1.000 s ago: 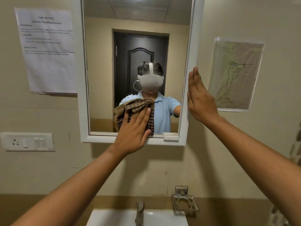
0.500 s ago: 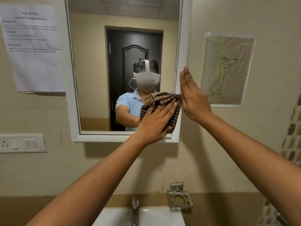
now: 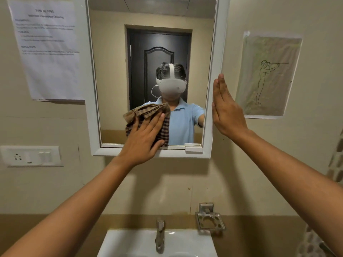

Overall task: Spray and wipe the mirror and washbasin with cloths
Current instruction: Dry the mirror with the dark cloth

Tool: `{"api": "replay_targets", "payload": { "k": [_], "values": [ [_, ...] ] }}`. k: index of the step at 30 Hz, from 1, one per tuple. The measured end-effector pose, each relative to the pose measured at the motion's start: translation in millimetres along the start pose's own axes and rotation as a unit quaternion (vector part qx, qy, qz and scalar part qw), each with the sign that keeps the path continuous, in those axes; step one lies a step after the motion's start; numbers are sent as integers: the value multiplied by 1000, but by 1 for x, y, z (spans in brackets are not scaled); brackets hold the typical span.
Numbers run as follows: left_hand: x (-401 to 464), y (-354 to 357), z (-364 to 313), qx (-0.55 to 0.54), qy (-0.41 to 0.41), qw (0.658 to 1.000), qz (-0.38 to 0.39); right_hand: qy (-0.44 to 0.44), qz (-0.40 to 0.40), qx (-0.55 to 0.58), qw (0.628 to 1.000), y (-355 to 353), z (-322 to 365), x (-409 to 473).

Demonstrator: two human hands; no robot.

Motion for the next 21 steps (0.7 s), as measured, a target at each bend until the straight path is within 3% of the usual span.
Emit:
{"api": "replay_targets", "payload": {
  "k": [6,15,19,21],
  "values": [
    [-40,8,45,-45,-89,995,30,4,-10,-11,1000,4,2,-3],
    [-75,27,57,63,-73,994,41,28,15,-9,999,5,8,-14],
    [-97,32,49,42,-103,993,40,44,36,8,998,7,15,-36],
    [-116,31,42,-44,-157,986,31,65,33,28,997,11,23,-58]
  ]
}}
Point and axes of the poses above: each hand's wrist, its own x-axis towards the middle knuckle, its own y-axis out of the palm, z = x × y, the point moved 2 cm from there along x, towards the middle knuckle, and after that the axes turned 12 degrees about x, right-handed, at the moved point
